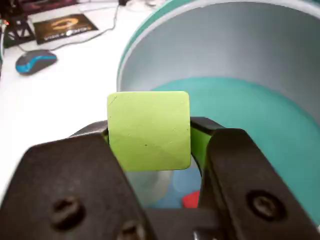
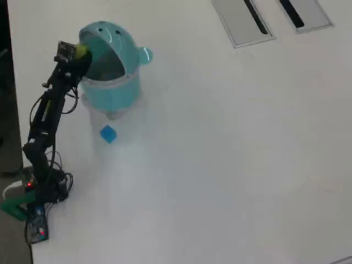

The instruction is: Grasp RGB lego blocks and put them in the bin one by one.

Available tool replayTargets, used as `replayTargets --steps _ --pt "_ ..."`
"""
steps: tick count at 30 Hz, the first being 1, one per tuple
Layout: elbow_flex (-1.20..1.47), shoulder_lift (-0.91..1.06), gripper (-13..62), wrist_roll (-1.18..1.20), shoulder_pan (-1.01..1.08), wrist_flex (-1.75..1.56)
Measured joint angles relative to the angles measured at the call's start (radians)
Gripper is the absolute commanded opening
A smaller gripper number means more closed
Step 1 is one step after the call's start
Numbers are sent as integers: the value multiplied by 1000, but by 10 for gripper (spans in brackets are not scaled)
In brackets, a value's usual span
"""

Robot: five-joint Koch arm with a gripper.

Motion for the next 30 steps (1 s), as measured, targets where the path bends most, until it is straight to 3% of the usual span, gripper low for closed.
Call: replayTargets --steps 4,9,19,30 --pt "0 -41 231 -61 23 -46" --pt "0 -43 270 -74 21 -61" --pt "15 -23 271 -80 3 -61" --pt "305 209 269 -86 3 -61"
